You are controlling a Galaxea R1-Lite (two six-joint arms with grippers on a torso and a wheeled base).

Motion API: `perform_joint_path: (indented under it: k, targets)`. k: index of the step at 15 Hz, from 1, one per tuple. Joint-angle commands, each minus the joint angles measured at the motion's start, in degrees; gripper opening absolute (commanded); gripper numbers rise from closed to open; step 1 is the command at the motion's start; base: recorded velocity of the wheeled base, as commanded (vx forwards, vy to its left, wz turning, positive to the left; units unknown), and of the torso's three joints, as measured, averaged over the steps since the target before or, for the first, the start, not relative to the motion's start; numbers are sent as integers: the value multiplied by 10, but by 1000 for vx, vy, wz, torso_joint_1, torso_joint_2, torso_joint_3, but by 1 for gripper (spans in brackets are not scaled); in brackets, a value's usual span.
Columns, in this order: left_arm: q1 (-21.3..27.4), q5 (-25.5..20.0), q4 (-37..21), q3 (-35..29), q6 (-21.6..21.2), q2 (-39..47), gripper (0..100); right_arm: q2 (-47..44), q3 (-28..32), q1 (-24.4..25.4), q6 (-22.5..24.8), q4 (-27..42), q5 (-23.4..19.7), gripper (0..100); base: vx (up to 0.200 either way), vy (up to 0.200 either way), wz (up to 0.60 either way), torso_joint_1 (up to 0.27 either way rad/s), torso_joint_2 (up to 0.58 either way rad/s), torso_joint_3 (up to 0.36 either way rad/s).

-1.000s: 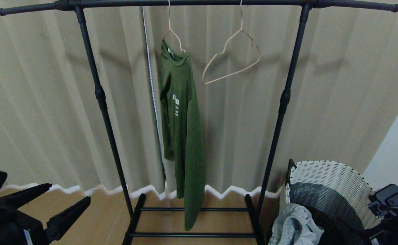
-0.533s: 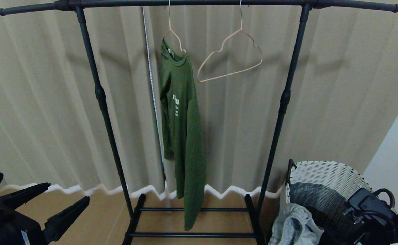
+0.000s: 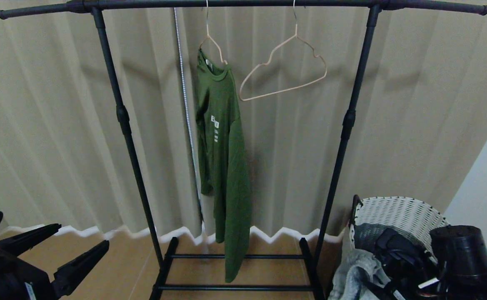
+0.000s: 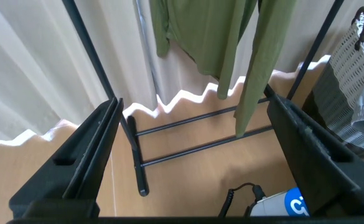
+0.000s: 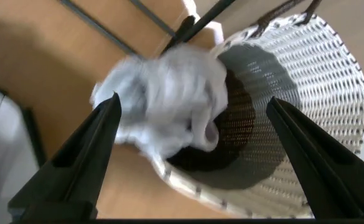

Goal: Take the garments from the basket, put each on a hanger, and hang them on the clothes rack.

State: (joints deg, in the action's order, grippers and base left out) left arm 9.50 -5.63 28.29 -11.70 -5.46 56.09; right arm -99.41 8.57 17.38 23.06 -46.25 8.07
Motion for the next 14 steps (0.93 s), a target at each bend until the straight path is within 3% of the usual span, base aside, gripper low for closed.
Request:
perform_joint_path:
  k: [1, 4, 9, 10, 14]
  targets:
    - [0, 0, 1, -2, 0, 0, 100, -62, 35, 5, -3, -2, 13, 100, 0, 0, 0, 0, 0, 0]
    - [0, 0, 0, -1, 0, 1, 100, -108, 64, 3, -4, -3, 83, 100, 0, 0, 0, 0, 0, 0]
    - [0, 0, 0, -1, 0, 0, 100, -138, 91, 2, -5, -4, 115, 100, 0, 0, 0, 0, 0, 0]
    - [0, 0, 0, 0, 0, 0, 100, -137, 90, 2, -5, -4, 115, 0, 0, 0, 0, 0, 0, 0]
    - [-1, 0, 1, 5, -2, -16, 100, -102, 83, 1, -15, -25, 115, 0, 0, 0, 0, 0, 0, 0]
